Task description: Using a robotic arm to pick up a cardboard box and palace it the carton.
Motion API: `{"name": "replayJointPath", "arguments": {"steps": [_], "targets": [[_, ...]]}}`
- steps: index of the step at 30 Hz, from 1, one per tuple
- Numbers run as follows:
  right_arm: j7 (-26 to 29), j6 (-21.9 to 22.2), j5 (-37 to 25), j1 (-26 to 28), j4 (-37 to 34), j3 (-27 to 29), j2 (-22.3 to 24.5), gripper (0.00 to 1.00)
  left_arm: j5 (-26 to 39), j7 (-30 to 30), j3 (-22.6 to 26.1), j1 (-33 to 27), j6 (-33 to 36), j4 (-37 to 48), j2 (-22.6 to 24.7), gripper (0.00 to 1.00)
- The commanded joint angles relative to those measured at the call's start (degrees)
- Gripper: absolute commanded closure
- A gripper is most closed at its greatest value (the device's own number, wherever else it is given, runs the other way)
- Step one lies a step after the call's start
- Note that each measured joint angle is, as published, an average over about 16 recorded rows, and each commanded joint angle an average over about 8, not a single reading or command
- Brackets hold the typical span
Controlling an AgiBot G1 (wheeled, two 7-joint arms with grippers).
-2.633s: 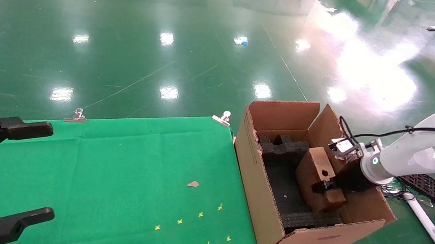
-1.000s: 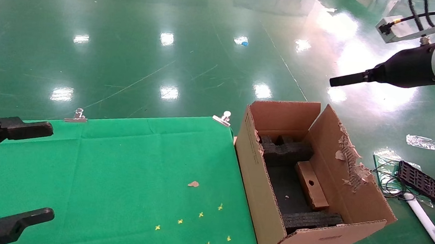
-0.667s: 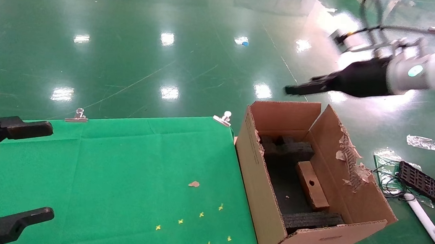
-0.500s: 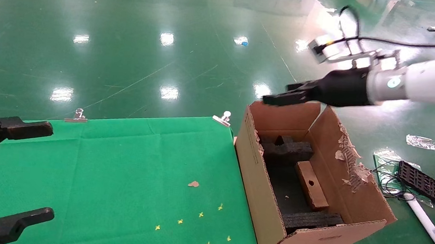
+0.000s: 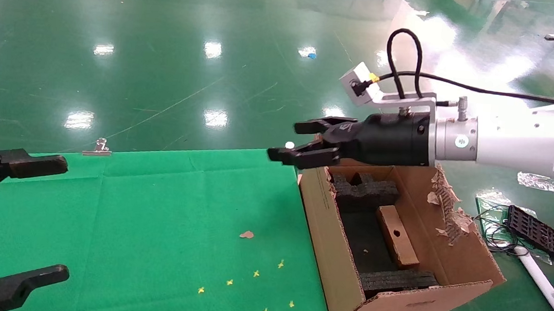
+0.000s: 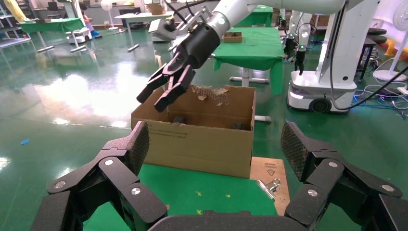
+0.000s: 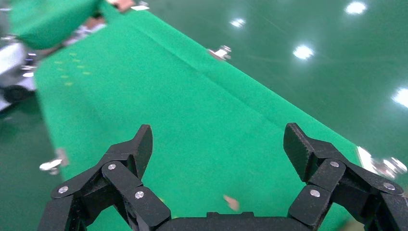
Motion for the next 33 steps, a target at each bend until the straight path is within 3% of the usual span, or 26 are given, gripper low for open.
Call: {"name": "replayJointPath", "arguments": {"steps": [1,25,33], "targets": [[-0.8,-0.7,0.8,-2.1,2.2,2.5,0.3,0.0,0.0,0.0,0.0,0.0,0.0,0.0,0.0,0.0],[-10.8,-8.7,10.7,-27.8,29.0,32.0,4.0,0.0,-0.1,0.0,0.1,0.0,0.0,0.0,0.0,0.0],[-12.6,-10.3,12.8,-33.2,34.5,38.1,4.8,0.0,-0.1,0.0,0.1,0.0,-0.1,0.0,0.0,0.0]]}}
